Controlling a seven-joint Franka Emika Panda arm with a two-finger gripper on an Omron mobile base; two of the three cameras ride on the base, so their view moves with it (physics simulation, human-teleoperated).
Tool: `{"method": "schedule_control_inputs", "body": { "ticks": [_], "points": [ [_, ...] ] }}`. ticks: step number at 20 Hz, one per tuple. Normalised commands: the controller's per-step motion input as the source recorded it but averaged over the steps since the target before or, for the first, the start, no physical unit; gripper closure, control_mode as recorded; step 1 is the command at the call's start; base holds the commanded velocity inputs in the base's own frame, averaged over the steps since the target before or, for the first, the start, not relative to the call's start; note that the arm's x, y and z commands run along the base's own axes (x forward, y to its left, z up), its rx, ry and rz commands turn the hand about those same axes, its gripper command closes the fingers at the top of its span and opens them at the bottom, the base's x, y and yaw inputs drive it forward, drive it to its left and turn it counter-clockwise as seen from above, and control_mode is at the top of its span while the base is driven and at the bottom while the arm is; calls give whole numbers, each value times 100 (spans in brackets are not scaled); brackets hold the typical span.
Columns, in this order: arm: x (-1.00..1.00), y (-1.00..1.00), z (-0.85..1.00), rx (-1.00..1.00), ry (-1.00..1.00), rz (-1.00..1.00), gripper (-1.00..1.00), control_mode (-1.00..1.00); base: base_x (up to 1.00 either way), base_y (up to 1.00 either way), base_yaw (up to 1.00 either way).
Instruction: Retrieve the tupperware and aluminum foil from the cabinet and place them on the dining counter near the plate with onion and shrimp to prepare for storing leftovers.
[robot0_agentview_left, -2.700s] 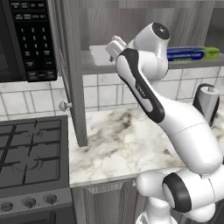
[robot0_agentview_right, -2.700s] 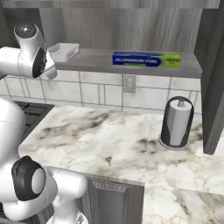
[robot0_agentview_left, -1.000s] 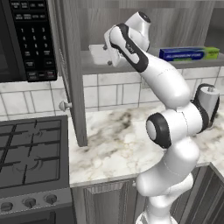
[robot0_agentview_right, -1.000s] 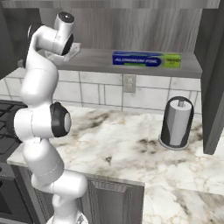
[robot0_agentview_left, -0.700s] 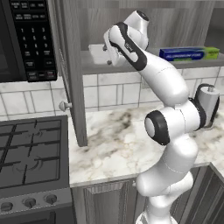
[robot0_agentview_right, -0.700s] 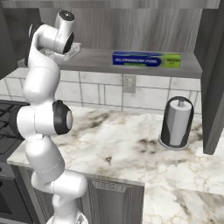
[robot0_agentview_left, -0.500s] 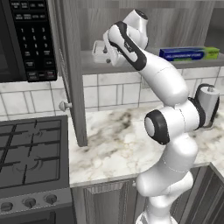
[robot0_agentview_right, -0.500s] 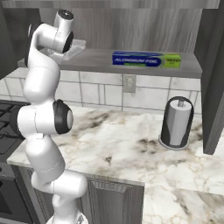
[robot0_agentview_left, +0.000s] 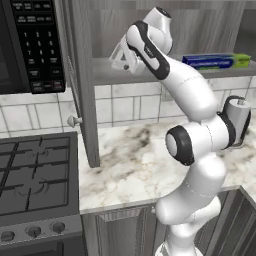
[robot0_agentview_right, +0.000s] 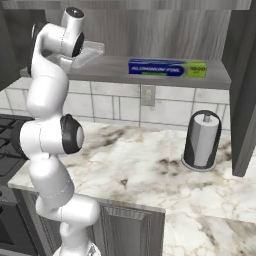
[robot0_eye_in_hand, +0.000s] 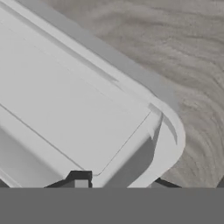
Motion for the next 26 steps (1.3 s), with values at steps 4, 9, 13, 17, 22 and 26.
{"method": "schedule_control_inputs", "body": {
  "ticks": [4,9,13,17,22,26],
  "points": [
    [-100,-70,0,0,-4,-17,100,-100,0,0,0],
    [-100,-91,0,1,-3,-18,100,-100,0,0,0],
    [-100,-94,0,1,0,-17,100,-100,0,0,0],
    [-100,-68,-1,0,6,-17,100,-100,0,0,0],
    [-77,-6,-15,0,2,-3,100,-100,0,0,0],
    [-36,0,-8,0,0,0,100,100,-17,0,1]
  ]
}}
